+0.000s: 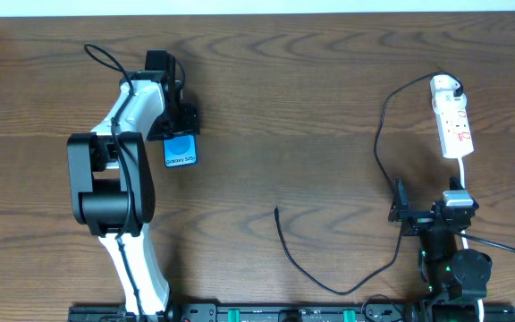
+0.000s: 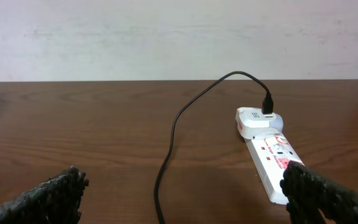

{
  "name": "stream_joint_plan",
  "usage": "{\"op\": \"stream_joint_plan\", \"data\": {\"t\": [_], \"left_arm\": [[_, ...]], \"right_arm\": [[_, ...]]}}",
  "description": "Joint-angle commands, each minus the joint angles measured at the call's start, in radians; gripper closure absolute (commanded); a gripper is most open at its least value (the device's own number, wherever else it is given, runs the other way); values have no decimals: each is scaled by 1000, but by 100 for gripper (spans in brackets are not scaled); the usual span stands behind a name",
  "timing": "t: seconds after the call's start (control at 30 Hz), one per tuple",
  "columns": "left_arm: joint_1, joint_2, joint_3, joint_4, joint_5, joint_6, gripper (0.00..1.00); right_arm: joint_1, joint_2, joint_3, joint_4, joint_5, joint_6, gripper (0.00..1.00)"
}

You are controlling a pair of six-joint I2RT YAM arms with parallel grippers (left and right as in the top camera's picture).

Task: Plug charger to phone and switch on socket
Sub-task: 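Close the left gripper on the phone's top end, then lift the phone with the left gripper and tilt it upright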

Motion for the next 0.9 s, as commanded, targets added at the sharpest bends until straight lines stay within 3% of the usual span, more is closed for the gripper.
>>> {"op": "stream_joint_plan", "data": {"t": [0.0, 0.87], "left_arm": [[3, 8, -40, -17, -13, -5, 93], [3, -182, -40, -36, -13, -5, 93]], "right_arm": [[6, -6, -2, -4, 4, 6, 1], [6, -6, -2, -4, 4, 6, 1]]}}
